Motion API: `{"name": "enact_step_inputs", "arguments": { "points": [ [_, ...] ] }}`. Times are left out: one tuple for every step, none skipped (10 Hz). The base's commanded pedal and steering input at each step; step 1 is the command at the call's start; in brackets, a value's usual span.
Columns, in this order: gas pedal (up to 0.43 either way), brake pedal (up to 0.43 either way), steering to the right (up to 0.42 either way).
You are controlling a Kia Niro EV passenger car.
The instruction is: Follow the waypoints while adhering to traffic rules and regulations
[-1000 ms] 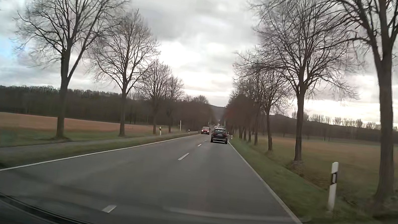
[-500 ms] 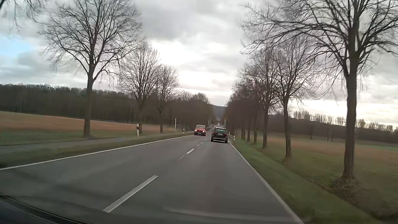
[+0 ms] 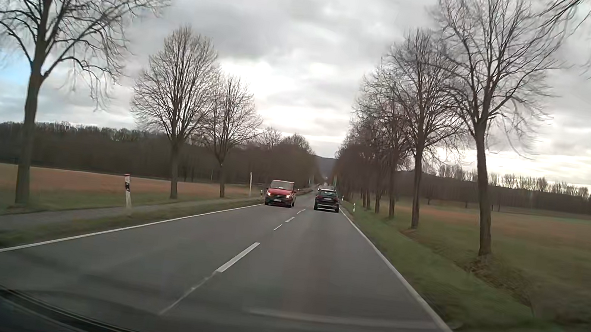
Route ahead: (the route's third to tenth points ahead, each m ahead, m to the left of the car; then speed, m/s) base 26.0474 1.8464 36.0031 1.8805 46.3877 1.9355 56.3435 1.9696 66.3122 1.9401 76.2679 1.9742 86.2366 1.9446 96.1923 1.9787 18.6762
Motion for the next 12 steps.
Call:
{"name": "enact_step_inputs", "arguments": {
  "points": [
    [0.350,0.000,0.002],
    [0.350,0.000,0.003],
    [0.287,0.000,0.005],
    [0.287,0.000,0.006],
    [0.268,0.000,0.005],
    [0.110,0.000,0.005],
    [0.098,0.000,0.005],
    [0.098,0.000,0.005],
    [0.138,0.000,0.005],
    [0.169,0.000,0.005],
    [0.169,0.000,0.005],
    [0.150,0.000,0.005]
  ]
}}
